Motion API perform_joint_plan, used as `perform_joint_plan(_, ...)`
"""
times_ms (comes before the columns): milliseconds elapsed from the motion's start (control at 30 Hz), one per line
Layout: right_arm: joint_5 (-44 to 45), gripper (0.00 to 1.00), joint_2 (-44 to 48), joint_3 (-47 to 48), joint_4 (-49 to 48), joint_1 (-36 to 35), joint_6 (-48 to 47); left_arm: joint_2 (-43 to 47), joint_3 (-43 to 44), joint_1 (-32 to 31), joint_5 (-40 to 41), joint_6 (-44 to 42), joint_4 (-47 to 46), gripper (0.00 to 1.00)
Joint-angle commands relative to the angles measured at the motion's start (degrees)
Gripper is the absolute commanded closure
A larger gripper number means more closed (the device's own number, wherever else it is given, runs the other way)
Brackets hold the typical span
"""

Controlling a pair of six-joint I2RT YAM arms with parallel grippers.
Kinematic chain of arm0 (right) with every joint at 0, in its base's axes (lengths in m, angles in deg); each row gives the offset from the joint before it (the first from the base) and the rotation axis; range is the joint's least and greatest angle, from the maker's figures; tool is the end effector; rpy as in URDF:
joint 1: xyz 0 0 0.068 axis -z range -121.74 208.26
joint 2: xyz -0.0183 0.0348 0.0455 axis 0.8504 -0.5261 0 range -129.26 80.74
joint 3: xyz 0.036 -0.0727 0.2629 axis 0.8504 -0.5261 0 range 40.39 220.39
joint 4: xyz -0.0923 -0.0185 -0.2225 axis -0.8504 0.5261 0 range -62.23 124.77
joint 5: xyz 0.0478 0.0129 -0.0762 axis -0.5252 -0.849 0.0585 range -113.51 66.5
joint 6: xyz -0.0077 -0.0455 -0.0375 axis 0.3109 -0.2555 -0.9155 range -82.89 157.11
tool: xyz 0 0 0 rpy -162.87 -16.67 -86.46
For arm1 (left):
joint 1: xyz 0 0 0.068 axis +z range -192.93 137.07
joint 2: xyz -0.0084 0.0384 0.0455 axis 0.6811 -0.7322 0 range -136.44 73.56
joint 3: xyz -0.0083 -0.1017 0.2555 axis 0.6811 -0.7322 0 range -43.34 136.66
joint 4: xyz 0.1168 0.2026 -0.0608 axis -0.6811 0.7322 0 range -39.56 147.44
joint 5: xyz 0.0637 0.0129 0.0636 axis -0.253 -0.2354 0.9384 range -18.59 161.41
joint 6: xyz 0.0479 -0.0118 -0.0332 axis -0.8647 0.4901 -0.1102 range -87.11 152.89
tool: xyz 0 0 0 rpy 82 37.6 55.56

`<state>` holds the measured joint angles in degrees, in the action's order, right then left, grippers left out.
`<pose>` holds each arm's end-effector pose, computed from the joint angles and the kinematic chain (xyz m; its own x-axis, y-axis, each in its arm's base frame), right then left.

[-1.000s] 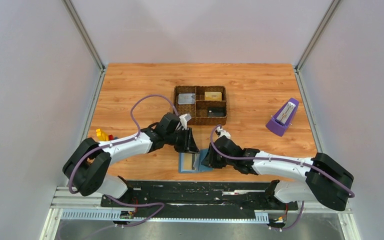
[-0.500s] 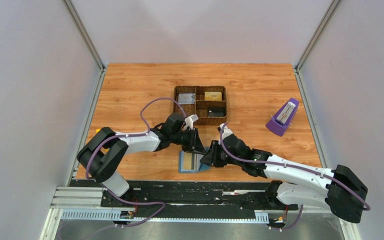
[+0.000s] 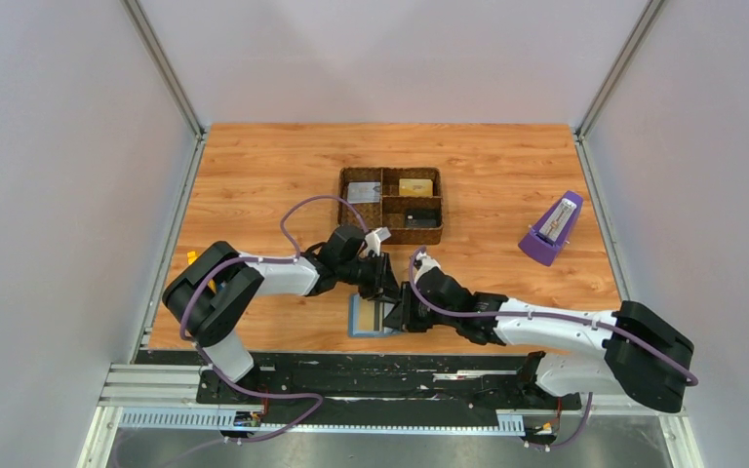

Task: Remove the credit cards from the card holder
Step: Remove the credit card from the card holder.

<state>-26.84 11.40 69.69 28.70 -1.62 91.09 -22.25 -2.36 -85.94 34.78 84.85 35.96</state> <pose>0.1106 0.1954 0.1878 -0.9097 0.0410 -0.4133 -0.2547 0.7310 0.6331 0.2074 -0.2291 0.1596 -0.9847 0.0542 -0.1654 0.1693 0.5185 -0.8381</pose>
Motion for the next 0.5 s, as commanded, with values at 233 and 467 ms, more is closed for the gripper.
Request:
perform_joint_plan(233,6.8,0.85,-0.6,-4.3,-2.9,-0.3,2.9,10.0,5.0,-0.3,14.5,-6.3,19.4,0.69)
perform_joint_plan(467,6.3,0.84,-0.1,-4.7,-3.7,0.3,1.3,18.0,4.8,-0.2,22.7,-8.4,30.8,0.70)
